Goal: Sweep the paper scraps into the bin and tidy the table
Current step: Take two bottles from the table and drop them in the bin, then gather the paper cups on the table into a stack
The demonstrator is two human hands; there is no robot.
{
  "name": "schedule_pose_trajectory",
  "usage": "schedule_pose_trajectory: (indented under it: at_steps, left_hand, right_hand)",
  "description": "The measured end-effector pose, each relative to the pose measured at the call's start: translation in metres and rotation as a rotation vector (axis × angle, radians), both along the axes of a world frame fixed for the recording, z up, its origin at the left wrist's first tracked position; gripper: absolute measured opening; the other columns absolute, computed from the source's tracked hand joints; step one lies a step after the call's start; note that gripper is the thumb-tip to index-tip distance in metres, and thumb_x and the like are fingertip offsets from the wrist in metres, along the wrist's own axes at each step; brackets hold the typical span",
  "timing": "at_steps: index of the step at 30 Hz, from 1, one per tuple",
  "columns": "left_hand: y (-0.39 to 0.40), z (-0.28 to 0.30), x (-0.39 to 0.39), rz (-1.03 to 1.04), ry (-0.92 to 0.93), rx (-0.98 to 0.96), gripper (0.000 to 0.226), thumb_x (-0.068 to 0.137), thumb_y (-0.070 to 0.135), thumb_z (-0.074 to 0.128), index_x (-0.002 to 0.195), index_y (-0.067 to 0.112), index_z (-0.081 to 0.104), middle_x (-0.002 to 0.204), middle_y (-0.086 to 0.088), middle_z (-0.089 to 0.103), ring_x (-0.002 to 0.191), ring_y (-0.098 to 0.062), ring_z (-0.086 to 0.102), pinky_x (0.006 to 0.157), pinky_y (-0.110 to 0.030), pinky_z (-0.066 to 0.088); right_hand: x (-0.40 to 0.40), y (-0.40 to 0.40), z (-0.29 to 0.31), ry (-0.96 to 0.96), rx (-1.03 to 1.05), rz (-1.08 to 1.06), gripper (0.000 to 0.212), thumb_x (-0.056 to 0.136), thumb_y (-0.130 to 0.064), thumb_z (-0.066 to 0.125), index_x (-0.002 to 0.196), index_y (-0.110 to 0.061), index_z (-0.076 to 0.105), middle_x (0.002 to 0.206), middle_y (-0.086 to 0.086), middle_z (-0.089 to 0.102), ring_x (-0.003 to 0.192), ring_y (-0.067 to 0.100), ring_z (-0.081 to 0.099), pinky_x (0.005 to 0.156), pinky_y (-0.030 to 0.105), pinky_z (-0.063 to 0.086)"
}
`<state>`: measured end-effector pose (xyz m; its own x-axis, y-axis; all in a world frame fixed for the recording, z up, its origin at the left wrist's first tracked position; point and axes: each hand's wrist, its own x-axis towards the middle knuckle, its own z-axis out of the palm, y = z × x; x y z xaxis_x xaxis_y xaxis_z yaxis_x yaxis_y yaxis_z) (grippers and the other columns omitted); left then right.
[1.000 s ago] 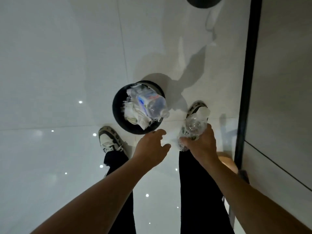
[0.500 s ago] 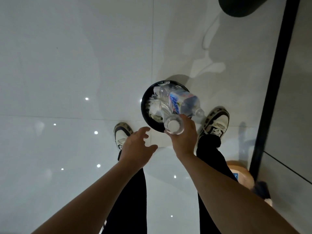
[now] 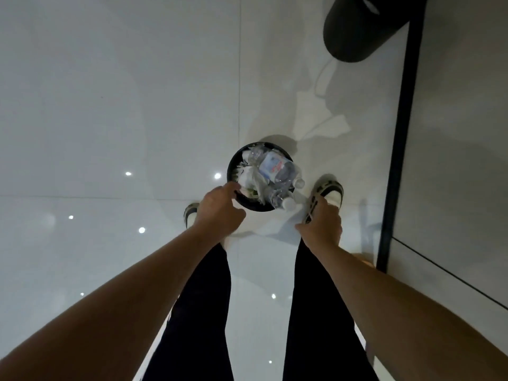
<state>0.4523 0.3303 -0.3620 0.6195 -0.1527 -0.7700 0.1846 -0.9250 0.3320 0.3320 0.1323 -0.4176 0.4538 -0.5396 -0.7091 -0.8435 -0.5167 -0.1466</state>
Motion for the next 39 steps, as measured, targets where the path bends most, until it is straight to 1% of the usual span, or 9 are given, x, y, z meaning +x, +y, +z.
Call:
schedule_pose_trajectory:
  at_steps: [3,8,12,17,21,25,29,35,39]
  left_hand:
    - [-0.013,0.046,0.024,-0.036,-0.034,-0.009,0.055,0.076,0.018,0.067,0.128,0.028,0.055,0.115,0.000,0.064,0.101,-0.022,0.061,0.085,-0.032,0.049]
    - [-0.029,0.138,0.063,-0.120,-0.106,-0.085,0.055,0.077,0.018,0.069,0.130,0.025,0.055,0.118,-0.003,0.062,0.104,-0.022,0.059,0.084,-0.030,0.048]
    - [-0.019,0.223,0.096,-0.145,-0.250,-0.047,0.059,0.079,0.023,0.072,0.134,0.024,0.052,0.127,-0.004,0.059,0.111,-0.021,0.058,0.083,-0.026,0.042]
    - [0.017,0.332,0.104,0.100,-0.505,0.014,0.059,0.078,0.028,0.072,0.134,0.023,0.052,0.126,-0.004,0.059,0.112,-0.023,0.057,0.090,-0.032,0.047]
    - [0.063,0.417,0.080,0.243,-0.684,0.078,0.059,0.080,0.033,0.071,0.135,0.025,0.050,0.127,-0.004,0.056,0.115,-0.022,0.053,0.085,-0.027,0.040]
    - [0.132,0.494,0.034,0.375,-0.851,0.172,0.059,0.081,0.037,0.070,0.136,0.026,0.049,0.132,-0.002,0.053,0.119,-0.021,0.051,0.088,-0.028,0.040]
    - [0.212,0.559,-0.037,0.514,-0.997,0.287,0.061,0.082,0.039,0.070,0.137,0.028,0.047,0.137,0.001,0.051,0.122,-0.019,0.050,0.091,-0.027,0.040]
    - [0.339,0.614,-0.201,0.723,-1.140,0.483,0.061,0.081,0.040,0.070,0.137,0.030,0.046,0.136,0.003,0.051,0.122,-0.017,0.049,0.089,-0.025,0.037]
    - [0.420,0.623,-0.337,0.888,-1.133,0.626,0.062,0.082,0.042,0.067,0.138,0.030,0.044,0.139,0.004,0.048,0.126,-0.017,0.045,0.098,-0.031,0.040]
  right_hand:
    - [0.020,-0.002,0.057,-0.030,0.037,0.122,0.085,0.065,-0.035,0.086,0.137,-0.026,0.041,0.130,0.013,0.048,0.117,0.035,0.051,0.092,0.045,0.047]
    - [0.062,0.002,0.148,-0.169,0.094,0.268,0.090,0.069,-0.048,0.081,0.144,-0.028,0.035,0.134,0.009,0.041,0.121,0.031,0.043,0.097,0.041,0.041]
    - [0.109,0.002,0.220,-0.308,0.136,0.458,0.092,0.071,-0.056,0.076,0.147,-0.030,0.032,0.140,0.006,0.037,0.128,0.028,0.037,0.104,0.043,0.038]
    - [0.166,0.022,0.306,-0.470,0.213,0.635,0.092,0.074,-0.062,0.072,0.150,-0.033,0.028,0.144,0.004,0.034,0.132,0.026,0.032,0.108,0.041,0.033]
    - [0.203,0.076,0.381,-0.652,0.223,0.859,0.091,0.075,-0.064,0.071,0.150,-0.034,0.028,0.146,0.004,0.035,0.134,0.026,0.030,0.107,0.041,0.031]
    - [0.205,0.159,0.457,-0.831,0.286,1.031,0.092,0.074,-0.066,0.069,0.150,-0.038,0.025,0.148,0.000,0.033,0.134,0.022,0.028,0.107,0.039,0.031]
    - [0.168,0.258,0.525,-0.979,0.371,1.203,0.092,0.074,-0.067,0.068,0.150,-0.039,0.024,0.148,-0.001,0.031,0.134,0.021,0.028,0.108,0.038,0.031]
    - [0.046,0.425,0.599,-1.155,0.463,1.469,0.090,0.077,-0.066,0.067,0.151,-0.038,0.025,0.147,0.001,0.034,0.133,0.022,0.033,0.105,0.038,0.035]
    - [-0.068,0.530,0.622,-1.200,0.570,1.643,0.088,0.078,-0.064,0.067,0.151,-0.037,0.025,0.147,0.001,0.034,0.133,0.021,0.033,0.104,0.037,0.035]
